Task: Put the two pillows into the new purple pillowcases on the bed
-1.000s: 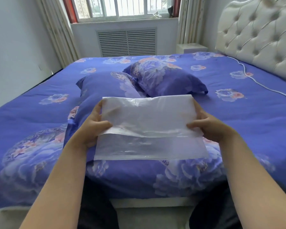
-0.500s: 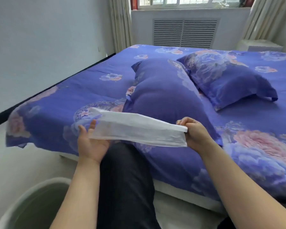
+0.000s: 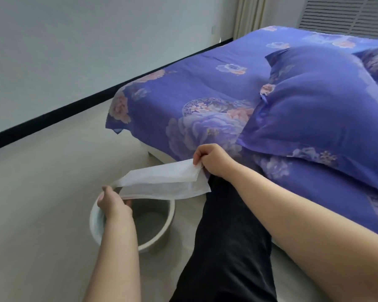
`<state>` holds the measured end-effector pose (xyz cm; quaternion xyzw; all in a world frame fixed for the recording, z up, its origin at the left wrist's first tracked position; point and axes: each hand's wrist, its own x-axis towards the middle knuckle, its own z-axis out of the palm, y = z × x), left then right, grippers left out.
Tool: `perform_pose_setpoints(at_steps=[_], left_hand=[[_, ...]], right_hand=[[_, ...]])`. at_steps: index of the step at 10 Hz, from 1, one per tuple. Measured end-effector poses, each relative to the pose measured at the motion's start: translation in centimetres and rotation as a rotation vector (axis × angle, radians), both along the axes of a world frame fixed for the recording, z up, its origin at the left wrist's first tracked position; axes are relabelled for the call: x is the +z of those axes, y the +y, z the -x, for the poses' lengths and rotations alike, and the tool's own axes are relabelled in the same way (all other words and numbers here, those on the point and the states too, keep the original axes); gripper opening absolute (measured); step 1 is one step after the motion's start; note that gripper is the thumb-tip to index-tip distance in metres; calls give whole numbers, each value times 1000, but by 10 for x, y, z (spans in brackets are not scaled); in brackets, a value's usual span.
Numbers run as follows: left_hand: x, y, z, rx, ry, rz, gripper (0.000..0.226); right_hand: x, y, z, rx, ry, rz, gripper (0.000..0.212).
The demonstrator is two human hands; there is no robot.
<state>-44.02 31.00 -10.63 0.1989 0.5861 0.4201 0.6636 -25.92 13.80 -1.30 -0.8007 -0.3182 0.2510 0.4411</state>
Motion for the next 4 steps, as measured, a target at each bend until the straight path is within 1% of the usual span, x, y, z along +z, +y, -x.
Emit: perform_pose_setpoints(at_steps=[1,2,3,4], left_hand=[[-9,-1,12,34,210,-5,46],[-4,-5,11,109,269,-20,48],[-4,-6,7,143,241,-134,50],[0,-13,-2,50,345,-194,47]], right_hand=[[-23,14,18,55,-22,40,44],[-35,16,24,69,20,70,42],[-36,20,21,224,-5,248,38],[-43,18,21,252,-108,364,49]])
